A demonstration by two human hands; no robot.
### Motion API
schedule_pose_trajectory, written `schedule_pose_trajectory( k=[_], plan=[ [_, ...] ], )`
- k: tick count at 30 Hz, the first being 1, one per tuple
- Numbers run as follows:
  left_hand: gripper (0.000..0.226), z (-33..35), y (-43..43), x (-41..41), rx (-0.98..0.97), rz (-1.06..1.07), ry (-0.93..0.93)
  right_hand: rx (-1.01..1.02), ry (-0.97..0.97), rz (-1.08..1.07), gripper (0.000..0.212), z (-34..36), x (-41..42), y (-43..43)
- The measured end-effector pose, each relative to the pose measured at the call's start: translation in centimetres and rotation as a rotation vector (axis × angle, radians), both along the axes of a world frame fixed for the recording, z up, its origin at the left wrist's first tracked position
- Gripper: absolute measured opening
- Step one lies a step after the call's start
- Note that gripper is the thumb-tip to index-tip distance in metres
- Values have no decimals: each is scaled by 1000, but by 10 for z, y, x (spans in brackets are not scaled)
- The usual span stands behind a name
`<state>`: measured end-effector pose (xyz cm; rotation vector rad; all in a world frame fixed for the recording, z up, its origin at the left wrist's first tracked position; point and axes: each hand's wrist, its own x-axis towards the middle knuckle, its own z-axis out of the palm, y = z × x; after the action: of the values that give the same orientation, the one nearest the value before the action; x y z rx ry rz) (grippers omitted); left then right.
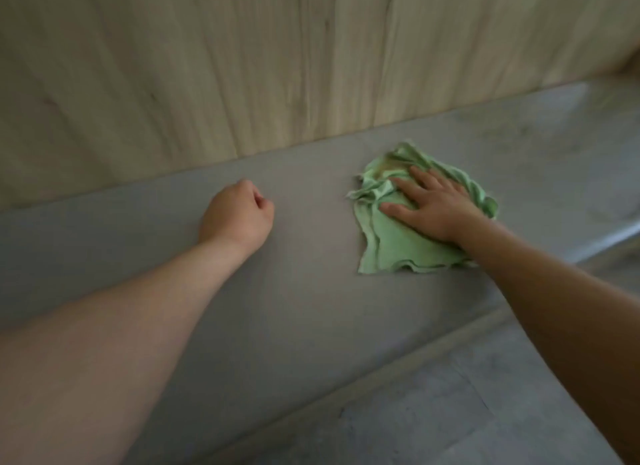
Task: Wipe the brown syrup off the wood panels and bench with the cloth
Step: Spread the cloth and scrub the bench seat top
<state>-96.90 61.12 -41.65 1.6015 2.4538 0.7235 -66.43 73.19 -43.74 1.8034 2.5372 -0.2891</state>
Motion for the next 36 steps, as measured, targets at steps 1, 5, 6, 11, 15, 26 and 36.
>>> schedule_pose_trajectory(
  k=[1, 5, 6, 11, 15, 26, 36],
  plan=[
    [17, -4, 7, 11, -2, -45, 17, 0, 9, -94, 92, -1, 17, 7],
    [13, -19, 49, 78, 24, -246, 201, 33, 20, -303, 94, -6, 72, 29],
    [15, -21, 59, 97, 34, -285, 248, 42, 26, -344, 95, -7, 83, 33],
    [29, -26, 111, 209, 44, -462, 221, 80, 31, -637, 96, -11, 168, 58],
    [39, -25, 145, 275, 25, -556, 222, 95, 23, -810, 97, -17, 220, 74],
    [88, -45, 233, 348, -192, -285, 231, 115, 26, -979, 92, -28, 279, 154],
    [86, -55, 234, 348, -164, -289, 335, 130, -48, -902, 83, -27, 306, 212]
  ],
)
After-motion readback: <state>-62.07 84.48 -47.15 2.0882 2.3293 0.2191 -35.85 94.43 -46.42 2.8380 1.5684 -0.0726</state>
